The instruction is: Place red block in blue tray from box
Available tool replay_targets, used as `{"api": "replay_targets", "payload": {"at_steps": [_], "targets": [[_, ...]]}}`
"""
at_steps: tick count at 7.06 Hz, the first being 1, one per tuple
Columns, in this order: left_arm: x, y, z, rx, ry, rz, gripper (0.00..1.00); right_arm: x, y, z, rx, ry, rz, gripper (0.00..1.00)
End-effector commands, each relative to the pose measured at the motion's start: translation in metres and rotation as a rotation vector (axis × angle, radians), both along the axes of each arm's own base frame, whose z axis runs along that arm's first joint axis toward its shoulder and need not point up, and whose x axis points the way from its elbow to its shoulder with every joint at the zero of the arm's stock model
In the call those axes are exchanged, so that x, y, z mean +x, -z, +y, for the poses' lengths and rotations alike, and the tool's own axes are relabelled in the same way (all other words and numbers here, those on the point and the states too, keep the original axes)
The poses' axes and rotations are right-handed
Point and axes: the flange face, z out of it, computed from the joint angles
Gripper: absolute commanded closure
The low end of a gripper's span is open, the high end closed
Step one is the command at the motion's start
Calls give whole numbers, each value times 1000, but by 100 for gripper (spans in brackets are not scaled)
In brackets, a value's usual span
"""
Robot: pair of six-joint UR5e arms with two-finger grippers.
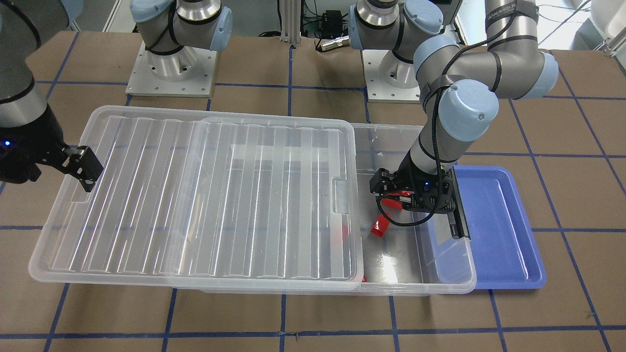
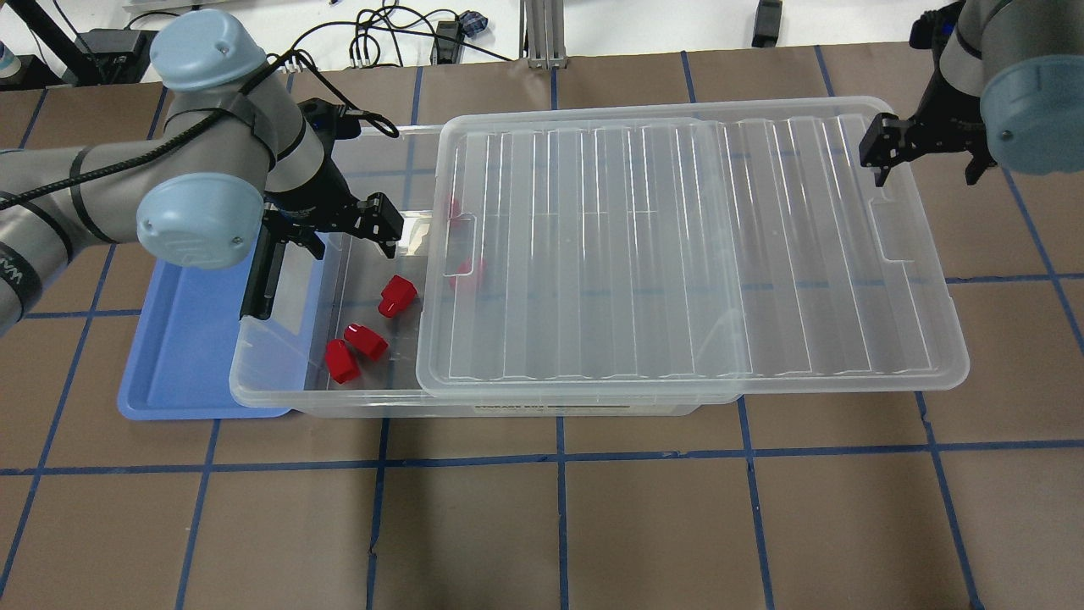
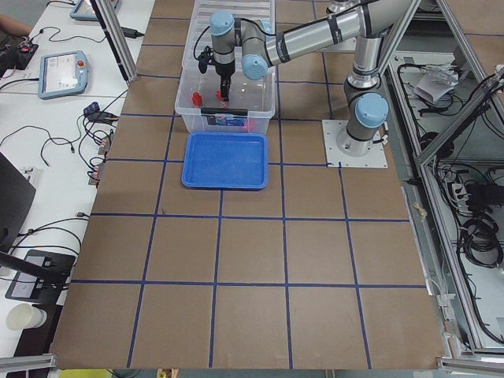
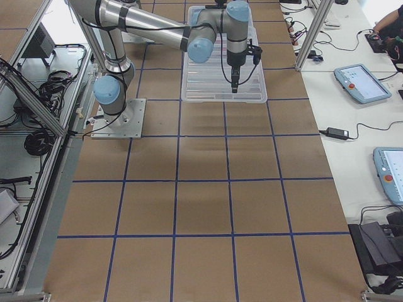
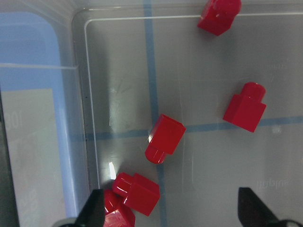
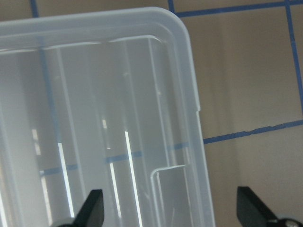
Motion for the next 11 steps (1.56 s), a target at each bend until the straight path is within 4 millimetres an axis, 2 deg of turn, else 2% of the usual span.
{"api": "replay_targets", "payload": {"at_steps": [1, 2, 3, 4, 5, 7, 11], "targets": [[4, 31, 9, 31, -18, 52, 0, 65, -42, 40, -14, -71, -64, 0], [4, 40, 6, 46, -38, 60, 0, 72, -55, 62, 49, -60, -74, 0], [1, 47, 7, 53, -78, 62, 0, 71, -56, 69, 109, -48, -69, 0], [2, 51, 7, 61, -82, 60, 0, 72, -61, 67, 100, -47, -75, 0], [2, 55, 5, 55, -84, 60, 0, 71, -72, 58, 82, -48, -71, 0], [3, 71, -1, 39, -79, 59, 0, 71, -79, 41, 117, -47, -79, 0], [5, 80, -3, 40, -77, 59, 0, 71, -78, 42, 122, -27, -83, 0]]}}
